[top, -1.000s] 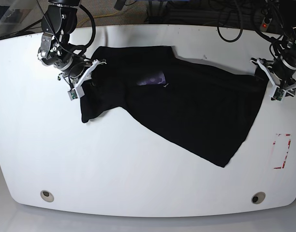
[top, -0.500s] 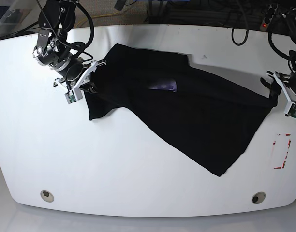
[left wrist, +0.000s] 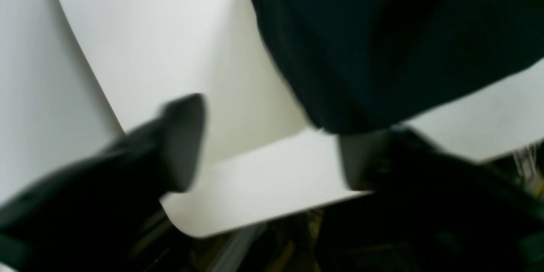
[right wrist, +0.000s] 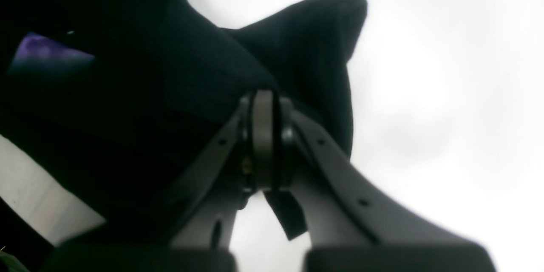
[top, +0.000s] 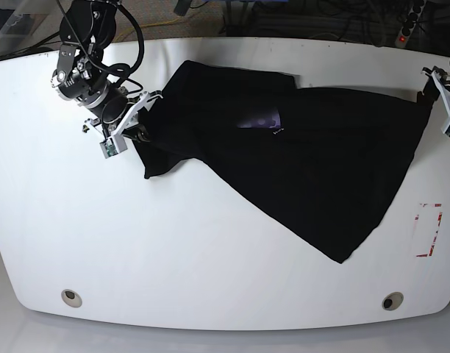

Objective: Fold the T-shirt properly
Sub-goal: 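Release the left gripper and move it to the shirt's hanging corner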

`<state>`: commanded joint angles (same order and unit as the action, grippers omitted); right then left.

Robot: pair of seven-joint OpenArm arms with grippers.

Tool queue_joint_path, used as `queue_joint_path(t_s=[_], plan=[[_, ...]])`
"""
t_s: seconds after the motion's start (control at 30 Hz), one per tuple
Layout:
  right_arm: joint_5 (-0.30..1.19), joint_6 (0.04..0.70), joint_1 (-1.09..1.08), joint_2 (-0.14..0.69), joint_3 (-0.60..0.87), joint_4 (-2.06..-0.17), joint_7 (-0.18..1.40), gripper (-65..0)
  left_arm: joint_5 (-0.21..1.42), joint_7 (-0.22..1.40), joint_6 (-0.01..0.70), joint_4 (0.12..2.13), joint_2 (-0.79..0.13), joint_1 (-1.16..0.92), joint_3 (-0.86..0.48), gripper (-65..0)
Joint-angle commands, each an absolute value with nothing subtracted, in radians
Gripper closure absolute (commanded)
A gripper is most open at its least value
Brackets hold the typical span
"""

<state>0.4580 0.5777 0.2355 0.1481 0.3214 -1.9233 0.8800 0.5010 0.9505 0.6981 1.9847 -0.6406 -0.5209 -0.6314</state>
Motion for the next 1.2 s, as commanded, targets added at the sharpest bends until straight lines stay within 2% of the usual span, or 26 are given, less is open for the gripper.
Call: queue_joint_path(t_s=[0.07,0.27,0.5,0.67,0.73,0.87,1.07,1.2], plan=[[0.458,0.578,0.234,0.148,0.321,-1.923,0.880,0.0,0.501,0.954,0.698,1.985,-0.673,-0.521,-0.599,-56.9],[0.458,0.578,0.239,0.148,0.321,-1.923,0.880,0.0,0.504,0.955,0.698,1.983,-0.753,-0.521,-0.496,-54.7],[0.458,0.578,0.242,0.147,0.321,-1.923,0.880,0.0,0.530,0.958,0.698,1.983,-0.750,-0.512,-0.453,-54.7],[0.458,0.578,0.240,0.147,0.321,-1.922,0.880,0.0,0.575,0.958,0.698,1.985,-0.759,-0.427,-0.206,-54.7],[0.458,0.578,0.237,0.147,0.321,-1.922,0.880,0.0,0.565,0.960,0.698,1.983,-0.757,-0.410,-0.180,-54.7],[0.458,0.576,0.234,0.147,0.321,-1.922,0.880,0.0,0.533,0.975,0.698,1.980,-0.730,-0.387,-0.176,-54.6],[0.458,0.575,0.234,0.147,0.323,-1.913,0.880,0.0,0.496,1.032,0.698,1.942,-0.615,-0.228,-0.248,-54.6],[0.458,0.575,0.234,0.147,0.323,-1.902,0.878,0.0,0.433,1.041,0.698,1.888,-0.496,-0.077,-0.334,-54.6]])
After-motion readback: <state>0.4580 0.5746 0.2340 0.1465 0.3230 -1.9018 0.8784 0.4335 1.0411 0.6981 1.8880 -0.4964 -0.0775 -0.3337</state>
